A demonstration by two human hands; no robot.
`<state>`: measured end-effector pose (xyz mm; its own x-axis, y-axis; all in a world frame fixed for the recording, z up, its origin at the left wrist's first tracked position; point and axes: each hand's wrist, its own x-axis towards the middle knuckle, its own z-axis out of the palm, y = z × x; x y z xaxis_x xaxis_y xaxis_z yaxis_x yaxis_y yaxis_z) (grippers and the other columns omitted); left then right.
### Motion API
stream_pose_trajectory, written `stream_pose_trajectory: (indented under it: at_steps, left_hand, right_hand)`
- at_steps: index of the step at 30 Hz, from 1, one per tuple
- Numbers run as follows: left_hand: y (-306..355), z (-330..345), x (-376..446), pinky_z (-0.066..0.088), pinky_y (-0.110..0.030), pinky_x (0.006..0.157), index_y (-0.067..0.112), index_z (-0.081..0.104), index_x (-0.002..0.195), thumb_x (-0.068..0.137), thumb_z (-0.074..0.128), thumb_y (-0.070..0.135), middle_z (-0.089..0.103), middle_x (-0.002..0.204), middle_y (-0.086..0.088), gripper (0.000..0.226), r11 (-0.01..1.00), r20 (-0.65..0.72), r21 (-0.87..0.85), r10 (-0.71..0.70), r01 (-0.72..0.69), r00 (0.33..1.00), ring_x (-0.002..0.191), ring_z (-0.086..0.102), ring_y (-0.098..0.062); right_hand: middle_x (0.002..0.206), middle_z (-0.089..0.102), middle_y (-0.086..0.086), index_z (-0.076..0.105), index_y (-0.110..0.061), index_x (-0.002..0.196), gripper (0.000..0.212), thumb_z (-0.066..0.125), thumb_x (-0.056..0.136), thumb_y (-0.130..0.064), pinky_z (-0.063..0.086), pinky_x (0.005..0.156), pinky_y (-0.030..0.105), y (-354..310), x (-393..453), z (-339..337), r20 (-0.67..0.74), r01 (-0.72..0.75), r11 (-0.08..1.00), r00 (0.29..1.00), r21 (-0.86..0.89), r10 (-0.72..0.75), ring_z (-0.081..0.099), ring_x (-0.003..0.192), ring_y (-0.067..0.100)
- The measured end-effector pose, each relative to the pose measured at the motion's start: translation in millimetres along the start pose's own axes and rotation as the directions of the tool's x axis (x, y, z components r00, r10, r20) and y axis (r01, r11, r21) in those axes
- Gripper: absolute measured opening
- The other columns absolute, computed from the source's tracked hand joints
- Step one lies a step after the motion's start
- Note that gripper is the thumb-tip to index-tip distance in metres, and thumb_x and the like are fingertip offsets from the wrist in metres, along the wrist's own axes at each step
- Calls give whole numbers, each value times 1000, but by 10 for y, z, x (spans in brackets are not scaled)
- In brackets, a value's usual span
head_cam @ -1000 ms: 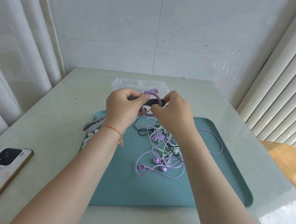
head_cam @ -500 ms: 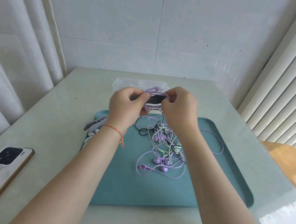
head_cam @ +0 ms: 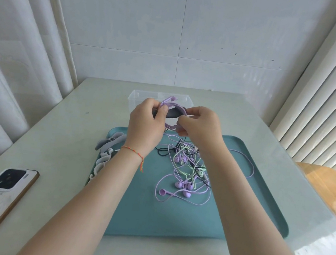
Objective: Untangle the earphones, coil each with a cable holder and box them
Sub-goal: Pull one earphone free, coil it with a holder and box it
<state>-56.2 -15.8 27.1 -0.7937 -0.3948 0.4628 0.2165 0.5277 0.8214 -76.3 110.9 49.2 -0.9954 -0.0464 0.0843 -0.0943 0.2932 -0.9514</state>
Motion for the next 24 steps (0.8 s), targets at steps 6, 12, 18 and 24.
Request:
stream_pose_trajectory:
  at_steps: [6,12,18,24]
  left_hand:
    - [-1,-25,0,32,-23,64,14,56,84,95,57,19,56,72,5,12,998,-37,47,52,-50,998,73,51,-21]
    - [-38,-62,56,39,-27,67,16,57,86,96,56,22,62,76,-1,11,999,6,35,-2,2,1000,78,62,-27]
    - [-46,-72,66,43,-29,68,15,58,86,96,56,24,63,73,-1,13,1000,14,28,-10,10,1000,79,63,-28]
    - [-12,19,-5,45,-31,70,15,58,83,95,56,25,66,70,-4,16,999,65,38,8,-10,998,75,63,-26]
  right_hand:
    - [80,66,11,55,-4,110,29,62,83,1,52,63,27,-20,-29,-54,173,-155,950,979,271,110,64,66,18]
    - [70,61,2,65,-9,90,8,59,90,-4,47,74,28,-34,-9,-143,417,-266,827,908,496,43,56,67,14]
    - [69,62,6,67,-4,86,9,59,88,-1,52,74,30,-27,-5,-141,309,-192,860,950,472,43,59,68,19]
    - [78,69,2,65,-10,90,12,57,82,-12,48,63,26,33,23,-16,-134,167,976,973,-139,-186,64,71,20]
